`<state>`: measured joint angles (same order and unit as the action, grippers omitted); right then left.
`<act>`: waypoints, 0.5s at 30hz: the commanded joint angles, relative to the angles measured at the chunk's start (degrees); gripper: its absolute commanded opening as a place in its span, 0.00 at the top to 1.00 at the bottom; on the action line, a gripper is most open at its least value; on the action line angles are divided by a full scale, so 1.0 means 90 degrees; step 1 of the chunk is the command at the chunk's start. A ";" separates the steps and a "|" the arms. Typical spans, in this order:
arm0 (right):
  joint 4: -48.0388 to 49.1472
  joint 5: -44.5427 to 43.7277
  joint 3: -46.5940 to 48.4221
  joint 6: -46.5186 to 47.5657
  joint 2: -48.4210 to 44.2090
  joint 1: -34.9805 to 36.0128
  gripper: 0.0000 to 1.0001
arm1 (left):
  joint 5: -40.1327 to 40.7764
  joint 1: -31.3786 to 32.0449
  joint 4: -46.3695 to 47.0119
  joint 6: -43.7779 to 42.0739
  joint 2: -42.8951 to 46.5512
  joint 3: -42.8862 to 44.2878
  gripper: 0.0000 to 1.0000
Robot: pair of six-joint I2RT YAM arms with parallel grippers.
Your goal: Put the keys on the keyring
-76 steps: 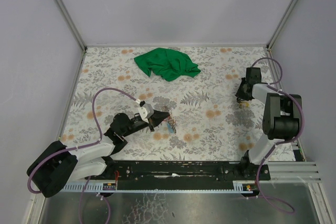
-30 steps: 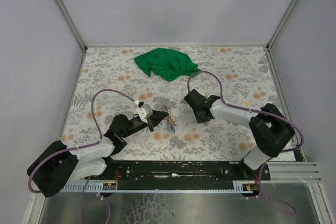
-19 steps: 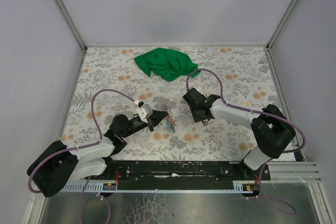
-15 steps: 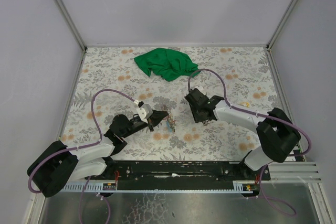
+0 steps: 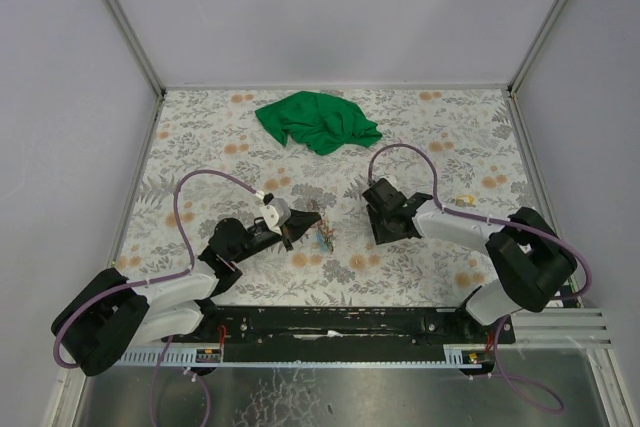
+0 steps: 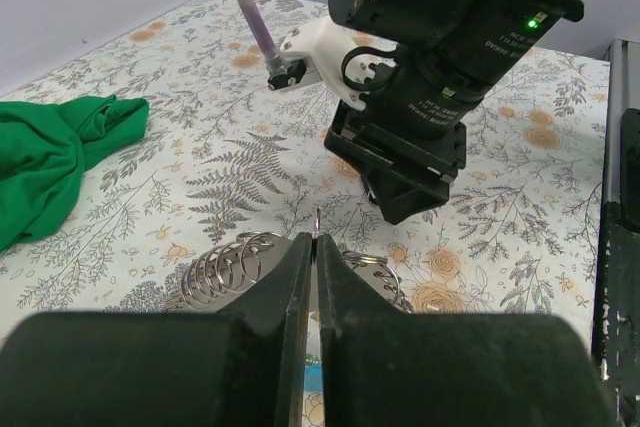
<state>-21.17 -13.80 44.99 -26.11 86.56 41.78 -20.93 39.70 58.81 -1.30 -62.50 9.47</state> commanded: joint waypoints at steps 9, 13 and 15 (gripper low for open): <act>0.1409 0.0553 0.0665 -0.0268 0.0885 -0.0033 0.55 | 0.0095 -0.0038 0.0447 -0.0019 0.0161 -0.0018 1.00; 0.1359 0.0588 0.1091 0.0035 0.0925 -0.0111 0.56 | 0.0116 -0.0030 0.0425 -0.0033 0.0229 -0.0037 1.00; 0.1270 0.0746 0.1236 0.0254 0.0856 -0.0247 0.57 | 0.0118 -0.0035 0.0402 -0.0038 0.0265 -0.0042 1.00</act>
<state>-10.44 -9.19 52.03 -26.94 95.39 41.45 -20.78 39.70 58.70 -1.30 -61.82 9.47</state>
